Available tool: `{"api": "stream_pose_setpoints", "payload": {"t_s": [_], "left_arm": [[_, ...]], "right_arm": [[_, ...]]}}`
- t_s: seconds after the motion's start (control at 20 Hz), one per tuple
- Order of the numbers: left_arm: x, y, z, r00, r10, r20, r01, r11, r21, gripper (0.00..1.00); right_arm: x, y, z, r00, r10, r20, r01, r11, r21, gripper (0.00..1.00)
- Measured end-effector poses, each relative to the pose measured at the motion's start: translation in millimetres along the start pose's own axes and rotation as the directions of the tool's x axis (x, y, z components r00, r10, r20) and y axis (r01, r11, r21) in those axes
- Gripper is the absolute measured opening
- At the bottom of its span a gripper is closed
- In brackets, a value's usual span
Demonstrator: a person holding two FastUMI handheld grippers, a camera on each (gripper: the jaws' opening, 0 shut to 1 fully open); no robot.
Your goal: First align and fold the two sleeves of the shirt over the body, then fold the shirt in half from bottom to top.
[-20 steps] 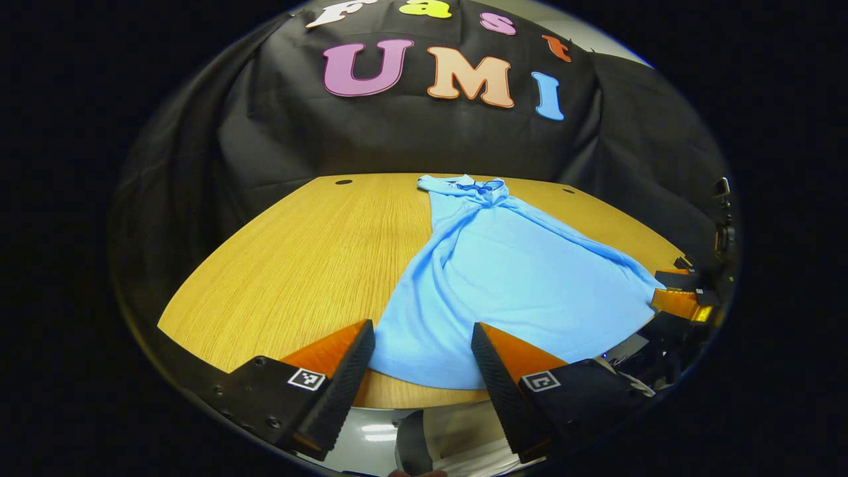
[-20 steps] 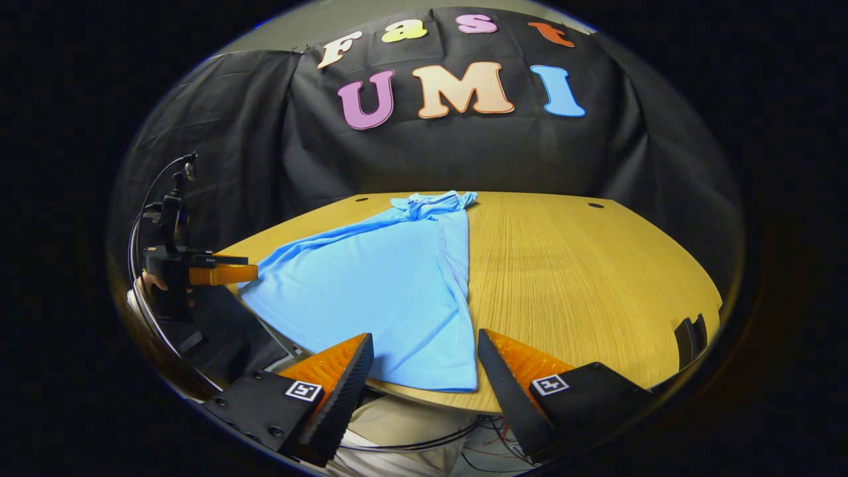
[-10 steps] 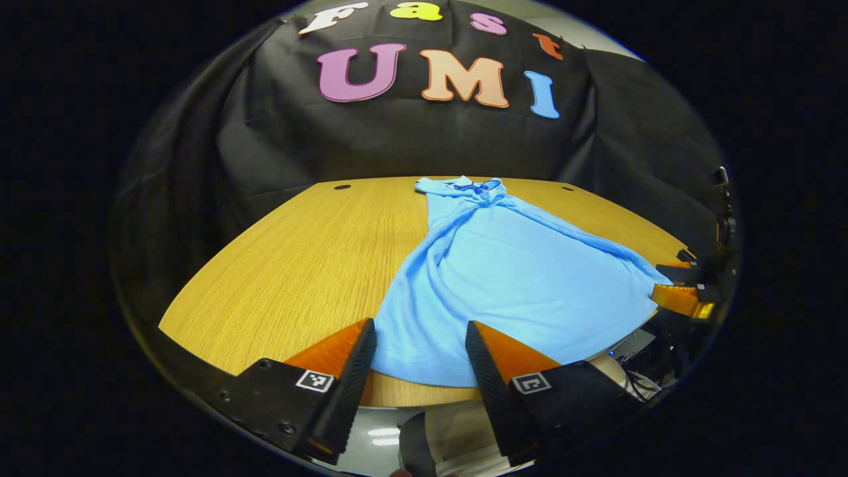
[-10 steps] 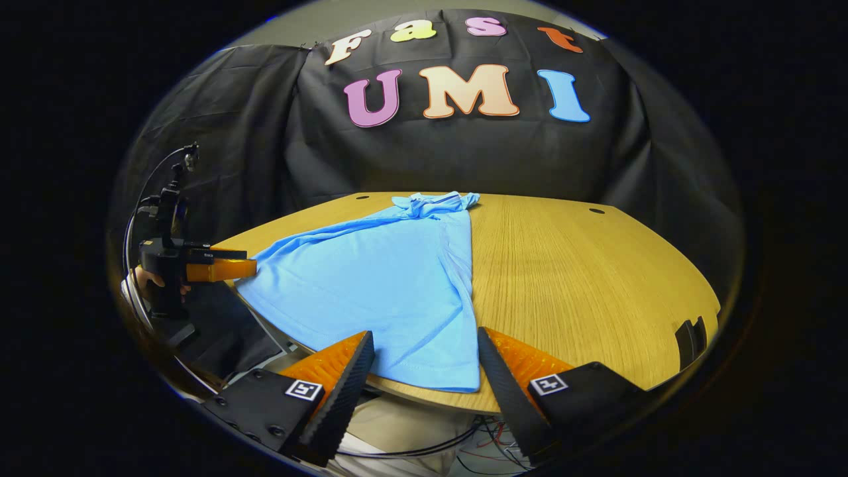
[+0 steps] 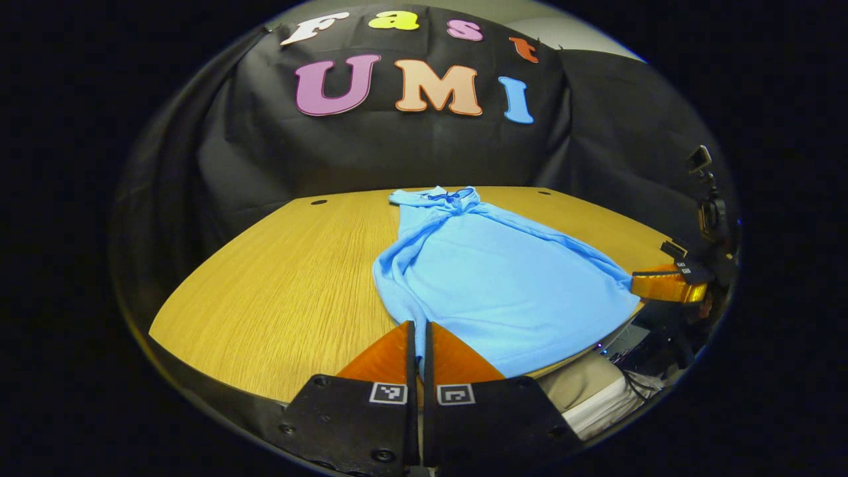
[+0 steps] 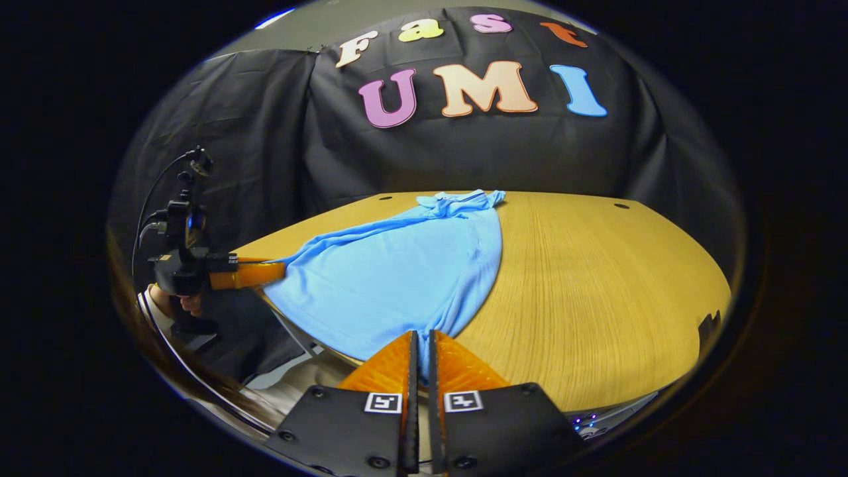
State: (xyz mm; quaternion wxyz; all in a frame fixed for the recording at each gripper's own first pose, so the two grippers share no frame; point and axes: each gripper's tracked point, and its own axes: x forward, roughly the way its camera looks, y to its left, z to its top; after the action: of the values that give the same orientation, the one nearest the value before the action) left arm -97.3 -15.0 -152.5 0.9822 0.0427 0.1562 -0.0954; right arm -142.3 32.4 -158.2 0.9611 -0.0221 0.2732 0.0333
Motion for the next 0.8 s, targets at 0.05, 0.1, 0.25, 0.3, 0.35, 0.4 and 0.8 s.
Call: {"api": "stream_pose_setpoints", "payload": {"t_s": [0.05, 0.1, 0.25, 0.3, 0.35, 0.4, 0.8], "left_arm": [[0.1, -0.4, -0.2, 1.000, 0.005, -0.003, -0.005, 1.000, 0.010, 0.01], [0.5, -0.7, -0.6, 1.000, 0.007, -0.011, -0.007, 1.000, 0.018, 0.00], [0.2, -0.4, 1.7, 1.000, 0.006, -0.016, -0.006, 1.000, 0.006, 0.00], [0.8, -0.6, 1.2, 1.000, 0.006, -0.015, -0.006, 1.000, 0.002, 0.00], [1.0, -1.0, 1.8, 1.000, 0.007, -0.016, -0.007, 1.000, -0.003, 0.00], [0.8, -0.2, 1.7, 1.000, 0.005, -0.013, -0.005, 1.000, -0.009, 0.00], [12.8, -2.8, 15.5, 0.998, -0.028, -0.048, 0.025, 0.998, -0.061, 0.00]], "right_arm": [[-1.0, 2.1, 0.2, 1.000, -0.002, 0.000, 0.002, 1.000, 0.000, 0.10], [0.6, 2.9, -1.1, 1.000, 0.000, -0.003, 0.000, 1.000, -0.005, 0.08], [3.8, 1.0, 2.0, 1.000, -0.005, -0.004, 0.005, 1.000, -0.002, 0.04], [3.4, 1.0, 1.3, 1.000, -0.006, -0.004, 0.007, 1.000, 0.002, 0.04], [4.4, 1.2, 2.3, 1.000, -0.006, -0.002, 0.006, 1.000, 0.009, 0.04], [4.0, 0.4, 2.5, 1.000, -0.005, -0.005, 0.005, 1.000, 0.016, 0.05], [24.2, 1.9, 26.3, 1.000, 0.009, -0.018, -0.009, 1.000, -0.012, 0.03]]}}
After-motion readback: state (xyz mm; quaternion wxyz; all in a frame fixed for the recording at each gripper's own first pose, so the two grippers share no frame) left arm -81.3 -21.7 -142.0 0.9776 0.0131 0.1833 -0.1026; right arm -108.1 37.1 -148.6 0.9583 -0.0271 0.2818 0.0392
